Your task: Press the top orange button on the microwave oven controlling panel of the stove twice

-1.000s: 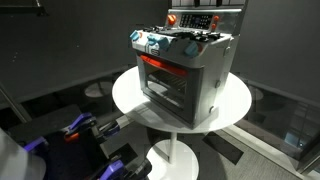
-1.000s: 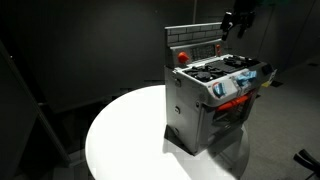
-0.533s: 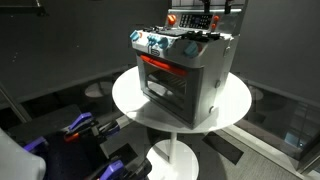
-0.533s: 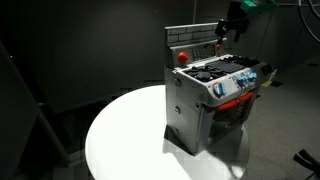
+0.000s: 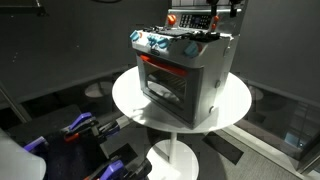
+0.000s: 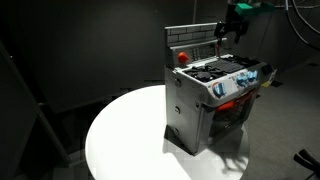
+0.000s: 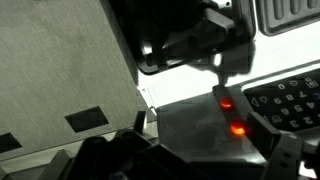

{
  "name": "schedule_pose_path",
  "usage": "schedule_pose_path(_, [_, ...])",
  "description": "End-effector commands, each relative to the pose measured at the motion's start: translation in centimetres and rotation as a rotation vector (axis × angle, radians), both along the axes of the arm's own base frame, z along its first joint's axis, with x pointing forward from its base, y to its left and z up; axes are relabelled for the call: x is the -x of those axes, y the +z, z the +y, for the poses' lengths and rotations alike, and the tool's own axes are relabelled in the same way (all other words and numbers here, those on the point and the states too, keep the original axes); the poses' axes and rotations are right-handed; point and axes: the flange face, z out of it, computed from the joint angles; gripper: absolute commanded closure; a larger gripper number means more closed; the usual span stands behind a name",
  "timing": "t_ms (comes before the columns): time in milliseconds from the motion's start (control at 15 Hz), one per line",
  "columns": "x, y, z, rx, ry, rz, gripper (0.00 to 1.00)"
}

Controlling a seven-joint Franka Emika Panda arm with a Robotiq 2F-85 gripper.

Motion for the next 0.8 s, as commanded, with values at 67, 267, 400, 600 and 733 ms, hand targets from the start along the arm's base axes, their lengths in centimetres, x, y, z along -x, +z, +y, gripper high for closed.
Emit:
schedule_pose_path(67, [-1.05,0.43,-0.73,-0.021,-0.06,0.023,0.0])
schedule_pose_path(267, [-1.36,0.28,-0.93,-0.02,-0.069,0.032,0.0])
schedule_pose_path(400, [-1.56,0.1,-1.01,-0.02,-0.074,0.042,0.0])
schedule_pose_path(600, [-1.49,0.08,-0.95,-0.026,-0.072,0.052,0.0])
schedule_pose_path(733, [-1.04,0.42,-0.84,-0.027,-0.066,0.051,0.0])
